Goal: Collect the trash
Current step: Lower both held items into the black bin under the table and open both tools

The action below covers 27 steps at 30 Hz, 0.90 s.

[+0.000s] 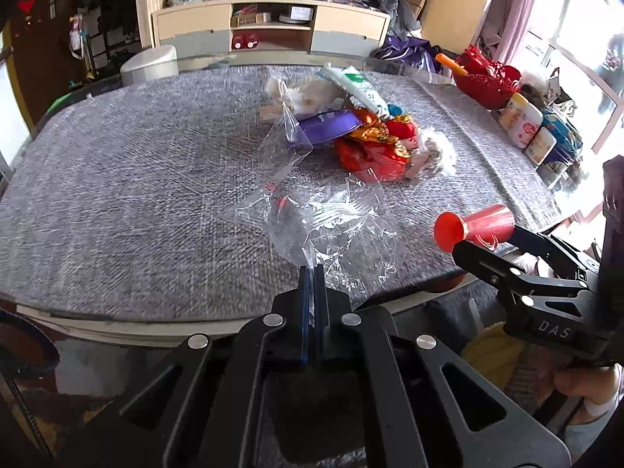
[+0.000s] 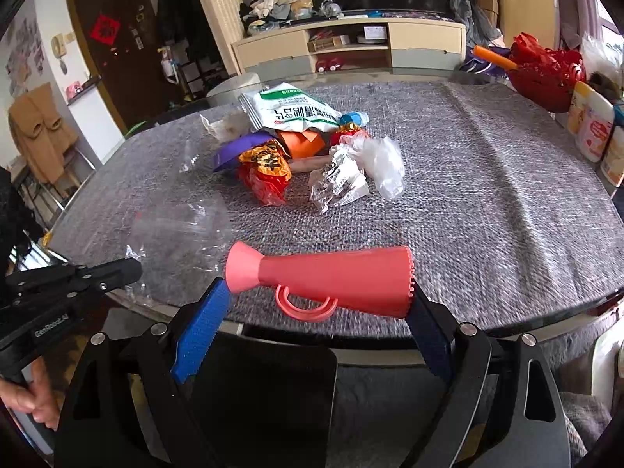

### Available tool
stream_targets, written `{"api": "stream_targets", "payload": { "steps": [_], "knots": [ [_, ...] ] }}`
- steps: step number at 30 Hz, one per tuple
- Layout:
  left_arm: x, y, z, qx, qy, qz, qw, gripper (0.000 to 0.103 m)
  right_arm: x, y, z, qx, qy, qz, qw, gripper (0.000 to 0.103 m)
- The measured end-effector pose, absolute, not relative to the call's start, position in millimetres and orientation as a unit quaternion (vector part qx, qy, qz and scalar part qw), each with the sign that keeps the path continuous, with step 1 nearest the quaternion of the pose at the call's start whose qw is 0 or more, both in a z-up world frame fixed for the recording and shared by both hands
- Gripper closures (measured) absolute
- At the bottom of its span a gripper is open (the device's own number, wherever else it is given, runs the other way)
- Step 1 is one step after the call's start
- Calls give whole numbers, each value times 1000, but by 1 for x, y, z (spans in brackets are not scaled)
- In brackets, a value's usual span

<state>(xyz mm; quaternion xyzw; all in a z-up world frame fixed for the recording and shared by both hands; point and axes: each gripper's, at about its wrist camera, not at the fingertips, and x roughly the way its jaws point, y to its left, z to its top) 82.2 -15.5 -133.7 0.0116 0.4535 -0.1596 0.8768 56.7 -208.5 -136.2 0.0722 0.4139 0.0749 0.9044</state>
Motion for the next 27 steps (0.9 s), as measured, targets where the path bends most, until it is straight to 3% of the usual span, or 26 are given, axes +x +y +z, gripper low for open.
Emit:
{"api": "stream_targets", "payload": {
  "steps": [9, 27],
  "knots": [
    [27, -13, -122, 36, 450, -169, 876, 102, 19, -206, -123, 71, 412, 81, 905, 15],
    [2, -12, -248, 3, 595, -191, 780, 102, 3, -171, -232, 84, 552, 95, 824, 15]
  ]
}}
